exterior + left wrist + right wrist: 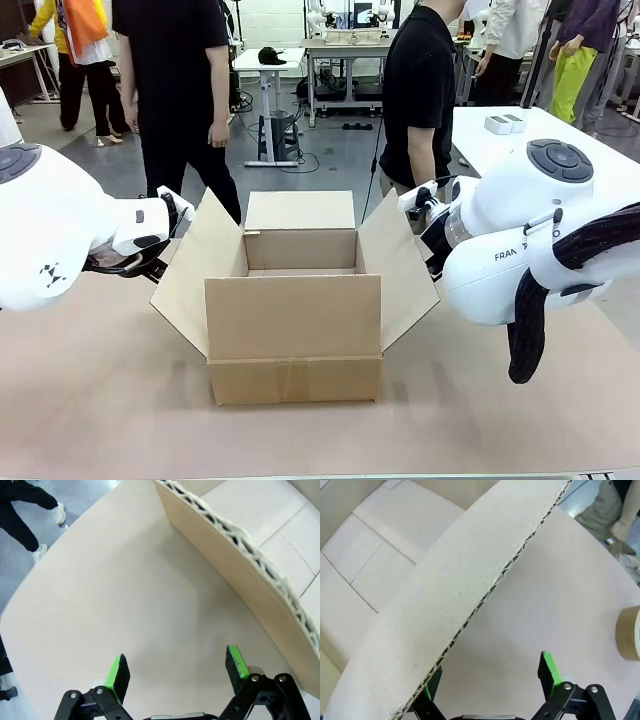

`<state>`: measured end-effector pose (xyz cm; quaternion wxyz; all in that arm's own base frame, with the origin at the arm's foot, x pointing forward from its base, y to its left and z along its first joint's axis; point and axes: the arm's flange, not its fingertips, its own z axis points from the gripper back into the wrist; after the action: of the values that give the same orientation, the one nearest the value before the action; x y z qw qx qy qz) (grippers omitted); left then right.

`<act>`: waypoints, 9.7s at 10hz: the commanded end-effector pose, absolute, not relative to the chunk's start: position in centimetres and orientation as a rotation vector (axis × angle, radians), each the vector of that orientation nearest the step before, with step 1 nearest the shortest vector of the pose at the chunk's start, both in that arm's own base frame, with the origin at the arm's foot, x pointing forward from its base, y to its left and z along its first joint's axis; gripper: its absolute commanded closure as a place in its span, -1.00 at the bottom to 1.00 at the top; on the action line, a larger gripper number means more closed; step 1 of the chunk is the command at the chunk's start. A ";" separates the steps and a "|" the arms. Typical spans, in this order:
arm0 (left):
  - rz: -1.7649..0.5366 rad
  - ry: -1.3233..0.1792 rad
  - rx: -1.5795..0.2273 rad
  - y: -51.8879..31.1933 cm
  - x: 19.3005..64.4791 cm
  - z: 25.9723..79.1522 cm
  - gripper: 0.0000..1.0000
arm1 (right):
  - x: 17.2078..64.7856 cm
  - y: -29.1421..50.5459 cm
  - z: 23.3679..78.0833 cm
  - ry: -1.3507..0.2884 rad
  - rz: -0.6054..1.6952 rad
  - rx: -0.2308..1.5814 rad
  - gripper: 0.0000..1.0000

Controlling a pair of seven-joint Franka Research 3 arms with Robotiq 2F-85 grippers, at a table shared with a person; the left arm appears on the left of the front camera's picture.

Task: Wrap the clocks to prevent damage.
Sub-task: Open the side flaps of the Package Box.

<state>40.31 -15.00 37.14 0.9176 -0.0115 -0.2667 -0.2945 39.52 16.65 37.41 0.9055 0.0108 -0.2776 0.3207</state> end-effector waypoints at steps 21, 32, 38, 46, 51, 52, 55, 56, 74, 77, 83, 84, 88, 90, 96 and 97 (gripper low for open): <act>-1.151 -0.563 -0.503 -1.4 40.3 59.3 -1.00 | 35.2 0.2 57.4 -0.641 1.144 0.506 -1.00; -1.148 -0.858 -0.597 5.0 38.0 56.7 -1.00 | 33.4 -4.5 57.2 -0.820 0.958 0.604 -1.00; -1.148 -0.858 -0.597 5.0 38.0 56.7 -1.00 | 33.4 -4.5 57.2 -0.820 0.958 0.604 -1.00; -1.144 -0.828 -0.600 4.9 37.6 56.9 0.17 | 33.0 -4.6 57.1 -0.796 0.946 0.593 0.18; -1.160 -0.835 -0.603 5.2 37.3 57.7 1.00 | 32.7 -4.7 57.3 -0.784 0.958 0.578 1.00; -1.165 -0.835 -0.604 5.2 37.3 57.7 1.00 | 32.6 -4.7 57.3 -0.780 0.961 0.578 1.00; -1.181 -0.834 -0.599 5.2 37.0 57.9 1.00 | 32.4 -5.0 57.4 -0.779 0.963 0.577 1.00; -1.183 -0.834 -0.596 5.2 36.9 58.0 1.00 | 32.3 -5.1 57.5 -0.775 0.964 0.576 1.00; -0.756 -0.168 0.065 -17.7 44.9 61.1 0.99 | 38.2 20.8 63.2 -0.109 0.577 0.011 0.98; -0.785 -0.221 -0.012 -15.9 45.1 61.1 0.99 | 36.7 19.3 64.0 -0.206 0.580 0.050 0.98; -0.401 -0.161 0.019 -25.0 45.3 60.7 0.98 | 36.5 27.4 60.9 -0.186 0.310 0.040 0.98; -0.358 -0.150 0.029 -26.6 45.6 59.6 0.98 | 37.2 28.2 59.9 -0.182 0.262 0.027 0.98; -0.253 -0.137 0.056 -28.4 47.0 53.4 0.98 | 39.4 27.3 55.1 -0.243 0.123 -0.005 0.98; -0.221 -0.103 0.055 -27.8 47.9 50.5 0.98 | 40.9 26.1 51.7 -0.290 0.085 -0.003 0.98; -0.089 -0.006 0.140 -22.9 49.8 45.3 0.98 | 43.0 23.4 44.5 -0.198 0.017 -0.083 0.98; -0.068 0.018 0.133 -21.9 50.2 44.1 0.98 | 43.2 22.7 43.2 -0.189 0.007 -0.092 0.98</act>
<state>49.95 -22.24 44.99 0.9968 0.0566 0.0062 -0.0560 42.90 23.05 44.31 0.9956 -0.0324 -0.0851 0.0211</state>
